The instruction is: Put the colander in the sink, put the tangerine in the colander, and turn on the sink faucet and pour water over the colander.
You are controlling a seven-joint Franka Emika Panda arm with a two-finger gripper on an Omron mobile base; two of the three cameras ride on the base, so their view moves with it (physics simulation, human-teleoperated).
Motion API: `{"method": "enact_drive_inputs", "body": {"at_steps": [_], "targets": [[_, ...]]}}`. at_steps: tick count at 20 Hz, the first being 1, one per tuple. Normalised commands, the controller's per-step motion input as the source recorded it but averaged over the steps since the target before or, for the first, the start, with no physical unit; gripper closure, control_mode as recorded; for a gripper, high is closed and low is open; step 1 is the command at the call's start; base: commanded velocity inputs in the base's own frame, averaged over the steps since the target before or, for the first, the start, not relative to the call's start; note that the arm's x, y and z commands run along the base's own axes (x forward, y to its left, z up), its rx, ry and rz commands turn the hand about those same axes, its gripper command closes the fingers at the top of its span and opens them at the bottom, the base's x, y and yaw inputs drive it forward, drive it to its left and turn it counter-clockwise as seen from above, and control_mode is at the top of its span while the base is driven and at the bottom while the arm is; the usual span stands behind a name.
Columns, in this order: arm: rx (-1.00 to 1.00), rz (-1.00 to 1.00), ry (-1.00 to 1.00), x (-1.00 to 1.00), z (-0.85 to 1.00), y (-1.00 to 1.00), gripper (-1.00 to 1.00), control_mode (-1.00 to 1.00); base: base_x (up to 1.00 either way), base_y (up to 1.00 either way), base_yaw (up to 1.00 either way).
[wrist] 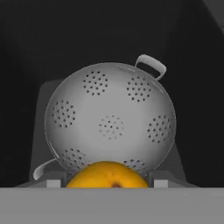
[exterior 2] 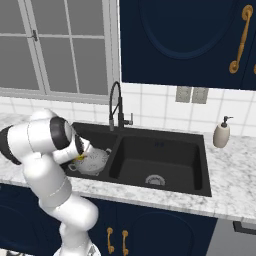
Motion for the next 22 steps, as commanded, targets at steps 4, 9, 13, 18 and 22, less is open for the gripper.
{"method": "enact_drive_inputs", "body": {"at_steps": [4,9,13,18,22], "targets": [[-0.05,0.00,0.03,0.32,-0.48,0.00,1.00,-1.00,0.00,0.00,0.00],[-0.04,0.00,0.06,0.27,-0.50,0.01,1.00,-1.00,0.00,0.00,0.00],[-0.01,0.00,0.08,0.37,-0.33,0.00,1.00,-1.00,0.00,0.00,0.00],[0.00,0.00,0.08,0.44,-0.20,0.02,-1.00,-1.00,0.00,0.00,0.00],[0.00,0.00,0.02,0.32,0.04,0.05,-1.00,-1.00,0.00,0.00,0.00]]}}
